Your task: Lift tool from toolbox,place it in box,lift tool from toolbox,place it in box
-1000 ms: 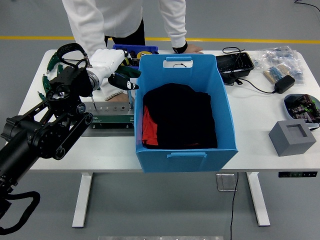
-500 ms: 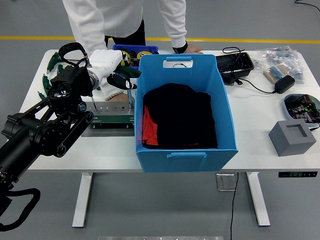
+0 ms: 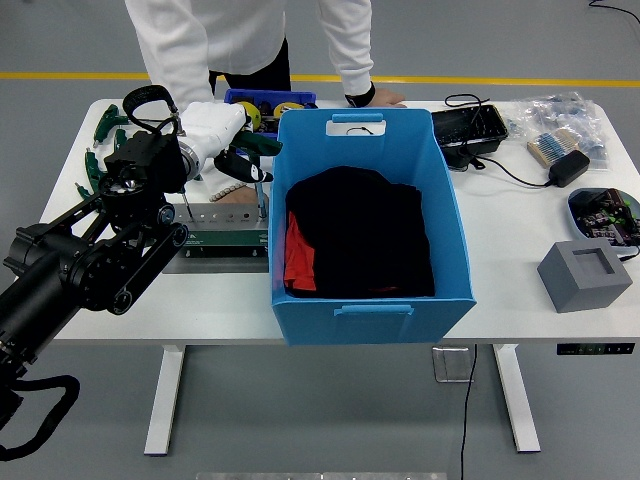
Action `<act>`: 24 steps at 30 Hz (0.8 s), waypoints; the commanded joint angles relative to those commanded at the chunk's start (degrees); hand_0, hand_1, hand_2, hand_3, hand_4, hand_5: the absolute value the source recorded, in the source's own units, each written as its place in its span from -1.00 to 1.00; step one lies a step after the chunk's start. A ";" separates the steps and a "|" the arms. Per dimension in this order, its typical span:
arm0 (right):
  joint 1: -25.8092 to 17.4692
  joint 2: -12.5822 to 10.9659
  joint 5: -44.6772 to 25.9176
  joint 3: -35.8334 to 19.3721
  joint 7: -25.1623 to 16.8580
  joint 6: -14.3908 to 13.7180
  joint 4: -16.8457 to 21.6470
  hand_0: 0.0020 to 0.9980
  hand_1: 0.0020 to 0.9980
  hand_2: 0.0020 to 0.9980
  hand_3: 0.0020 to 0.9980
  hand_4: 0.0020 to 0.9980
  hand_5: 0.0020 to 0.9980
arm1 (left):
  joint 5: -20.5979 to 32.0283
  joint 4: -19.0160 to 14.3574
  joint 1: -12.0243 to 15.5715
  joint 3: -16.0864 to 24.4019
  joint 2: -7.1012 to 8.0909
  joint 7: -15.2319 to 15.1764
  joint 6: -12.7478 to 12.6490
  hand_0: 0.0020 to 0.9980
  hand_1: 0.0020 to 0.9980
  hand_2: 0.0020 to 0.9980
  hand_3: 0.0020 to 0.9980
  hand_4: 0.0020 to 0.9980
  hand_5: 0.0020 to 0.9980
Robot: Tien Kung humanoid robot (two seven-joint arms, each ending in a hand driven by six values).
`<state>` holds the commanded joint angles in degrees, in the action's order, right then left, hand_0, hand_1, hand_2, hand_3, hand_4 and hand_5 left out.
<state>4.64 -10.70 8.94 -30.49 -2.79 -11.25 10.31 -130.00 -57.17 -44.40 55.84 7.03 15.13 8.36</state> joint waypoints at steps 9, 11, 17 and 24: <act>0.08 -0.03 -0.01 -0.03 -0.02 -0.03 0.00 0.37 0.34 0.47 0.16 0.56 0.40 | 0.00 0.34 -0.47 -0.24 -0.01 1.04 0.94 -0.25 -0.57 -0.58 -0.43 1.00 -0.02; 0.10 -0.04 0.09 -0.08 0.00 -0.03 0.00 0.37 0.34 0.47 0.16 0.56 0.40 | 0.00 0.41 -0.59 -0.30 -0.02 1.13 1.00 -0.25 -0.57 -0.58 -0.43 1.00 -0.02; 0.30 -0.10 0.24 -0.18 0.02 -0.07 0.00 0.37 0.34 0.47 0.16 0.56 0.40 | 0.13 0.70 -0.73 -0.14 0.08 1.33 1.03 -0.29 -0.65 -0.65 -0.51 1.00 -0.02; 0.46 -0.14 0.19 -0.18 -0.02 -0.09 0.00 0.37 0.34 0.47 0.16 0.56 0.39 | 1.13 1.00 -0.69 -0.29 0.07 1.39 0.75 -0.31 -0.71 -0.70 -0.58 1.00 -0.02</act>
<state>5.10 -10.84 9.13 -30.67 -2.81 -11.33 10.31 -128.87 -56.17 -45.09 55.55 7.11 16.52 9.11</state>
